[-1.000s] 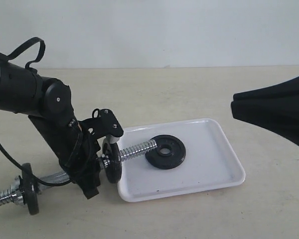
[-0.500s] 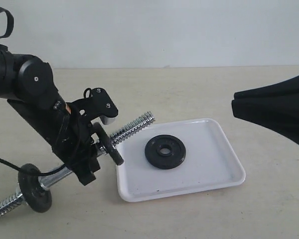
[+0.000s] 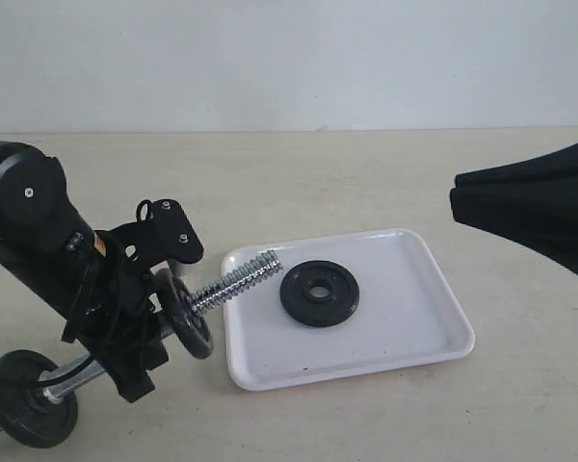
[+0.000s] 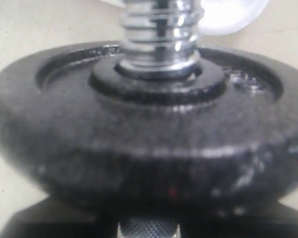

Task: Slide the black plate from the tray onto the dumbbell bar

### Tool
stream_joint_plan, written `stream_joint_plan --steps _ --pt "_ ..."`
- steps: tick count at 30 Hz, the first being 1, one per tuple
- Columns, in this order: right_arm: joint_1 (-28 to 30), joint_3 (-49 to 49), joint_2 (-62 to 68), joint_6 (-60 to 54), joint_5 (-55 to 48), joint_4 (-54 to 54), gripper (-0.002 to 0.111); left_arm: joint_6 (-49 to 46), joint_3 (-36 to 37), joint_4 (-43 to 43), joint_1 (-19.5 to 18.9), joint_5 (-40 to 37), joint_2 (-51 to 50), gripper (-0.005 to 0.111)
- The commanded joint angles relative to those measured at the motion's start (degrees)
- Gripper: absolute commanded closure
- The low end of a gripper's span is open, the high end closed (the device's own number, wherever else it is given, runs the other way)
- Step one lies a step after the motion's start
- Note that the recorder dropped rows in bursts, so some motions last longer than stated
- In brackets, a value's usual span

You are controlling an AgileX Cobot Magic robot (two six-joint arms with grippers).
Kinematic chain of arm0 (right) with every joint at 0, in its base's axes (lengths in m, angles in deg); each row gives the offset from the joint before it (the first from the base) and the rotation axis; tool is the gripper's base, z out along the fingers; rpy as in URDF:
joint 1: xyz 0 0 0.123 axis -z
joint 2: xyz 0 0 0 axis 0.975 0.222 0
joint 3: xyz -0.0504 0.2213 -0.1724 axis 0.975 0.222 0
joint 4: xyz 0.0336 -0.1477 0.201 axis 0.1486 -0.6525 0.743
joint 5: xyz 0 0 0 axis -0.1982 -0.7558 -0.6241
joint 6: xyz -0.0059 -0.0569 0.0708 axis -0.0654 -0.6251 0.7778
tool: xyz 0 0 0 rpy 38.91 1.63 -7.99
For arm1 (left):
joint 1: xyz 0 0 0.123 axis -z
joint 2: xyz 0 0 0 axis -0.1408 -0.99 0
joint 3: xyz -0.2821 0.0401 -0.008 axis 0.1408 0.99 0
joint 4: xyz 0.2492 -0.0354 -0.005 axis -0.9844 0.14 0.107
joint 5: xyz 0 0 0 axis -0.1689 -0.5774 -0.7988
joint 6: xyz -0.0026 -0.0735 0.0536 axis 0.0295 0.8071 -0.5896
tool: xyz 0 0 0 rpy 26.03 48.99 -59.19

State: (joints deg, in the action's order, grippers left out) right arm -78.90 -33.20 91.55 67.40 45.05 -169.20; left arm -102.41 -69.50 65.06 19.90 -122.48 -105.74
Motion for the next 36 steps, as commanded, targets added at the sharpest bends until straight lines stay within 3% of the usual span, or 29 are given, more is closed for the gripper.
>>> stream_joint_plan --steps 1,21,24,32,36 --pt "0.0 -0.2 -0.1 -0.5 -1.6 0.4 0.108 0.0 -1.3 1.5 0.2 4.2 4.6 0.102" --pt "0.0 -0.2 0.1 4.5 -15.6 0.4 0.108 1.1 -1.3 1.5 0.2 6.7 11.5 0.102" --pt "0.0 -0.2 0.1 -3.9 -18.0 0.4 0.108 1.1 -1.3 2.6 0.2 7.2 12.0 0.102" --pt "0.0 -0.2 0.1 -42.0 -24.8 0.4 0.108 1.1 -1.3 4.5 0.2 8.2 12.0 0.102" --pt "0.0 -0.2 0.9 -53.0 -26.8 0.4 0.108 1.1 -1.5 6.0 0.2 8.8 12.0 0.102"
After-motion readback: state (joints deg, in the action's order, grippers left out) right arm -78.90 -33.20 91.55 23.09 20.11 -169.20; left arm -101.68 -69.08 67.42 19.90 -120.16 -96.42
